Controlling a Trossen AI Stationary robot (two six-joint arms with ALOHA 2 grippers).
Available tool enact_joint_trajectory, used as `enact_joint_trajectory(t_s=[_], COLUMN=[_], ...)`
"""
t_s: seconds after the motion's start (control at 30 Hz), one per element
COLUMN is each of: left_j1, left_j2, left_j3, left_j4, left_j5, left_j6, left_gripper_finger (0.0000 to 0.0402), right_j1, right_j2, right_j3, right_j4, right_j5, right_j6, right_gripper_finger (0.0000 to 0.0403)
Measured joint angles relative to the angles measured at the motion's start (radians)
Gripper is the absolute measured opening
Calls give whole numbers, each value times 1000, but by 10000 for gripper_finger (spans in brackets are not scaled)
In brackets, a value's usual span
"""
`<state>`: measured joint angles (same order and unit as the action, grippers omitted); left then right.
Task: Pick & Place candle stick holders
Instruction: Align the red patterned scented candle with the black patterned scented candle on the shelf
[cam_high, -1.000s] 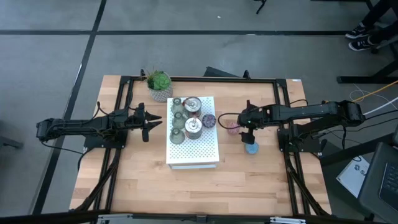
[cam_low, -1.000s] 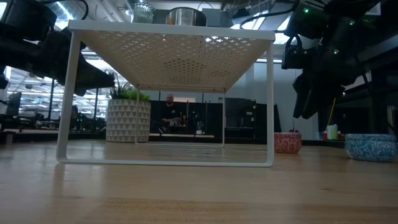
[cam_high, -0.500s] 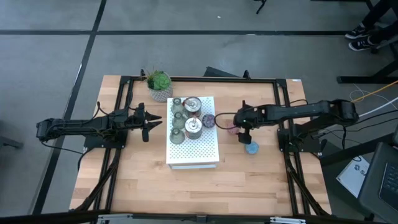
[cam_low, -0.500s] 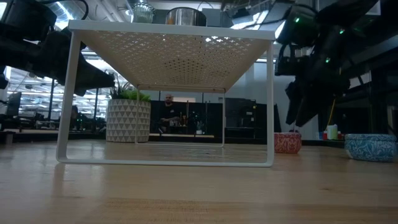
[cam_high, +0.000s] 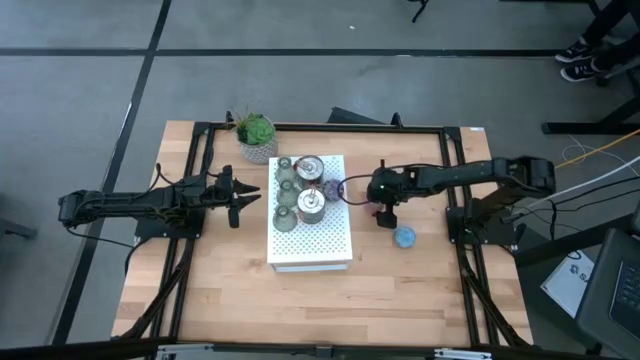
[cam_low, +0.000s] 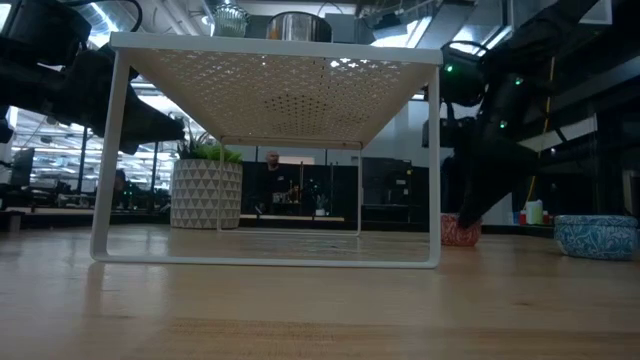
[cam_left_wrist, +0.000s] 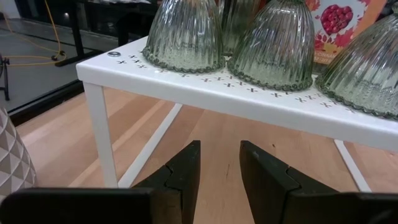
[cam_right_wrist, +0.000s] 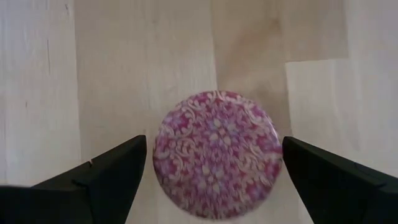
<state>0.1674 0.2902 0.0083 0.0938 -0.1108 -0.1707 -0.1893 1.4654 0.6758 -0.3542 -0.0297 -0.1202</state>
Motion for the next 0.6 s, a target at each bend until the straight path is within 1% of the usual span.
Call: enact_joint_trajectory(t_s=[0.2,0.33,0.43,0.6], left_j1=[0,0,0,0], left_j2=[0,0,0,0], left_j3=[0,0,0,0], left_j4=[0,0,0,0], left_j5=[0,0,0,0], left_j6=[0,0,0,0], left_gripper_finger=[107,107,107,107], right_j1=[-12,-11,-7,-7], right_j2=[41,54,55,53], right_j3=[0,0,0,0], right_j4=[20,15,11,7], right_j5=[0,-1,0,1], right_j6=[-19,-19,-22,-27], right_gripper_finger=[375,363,343,290])
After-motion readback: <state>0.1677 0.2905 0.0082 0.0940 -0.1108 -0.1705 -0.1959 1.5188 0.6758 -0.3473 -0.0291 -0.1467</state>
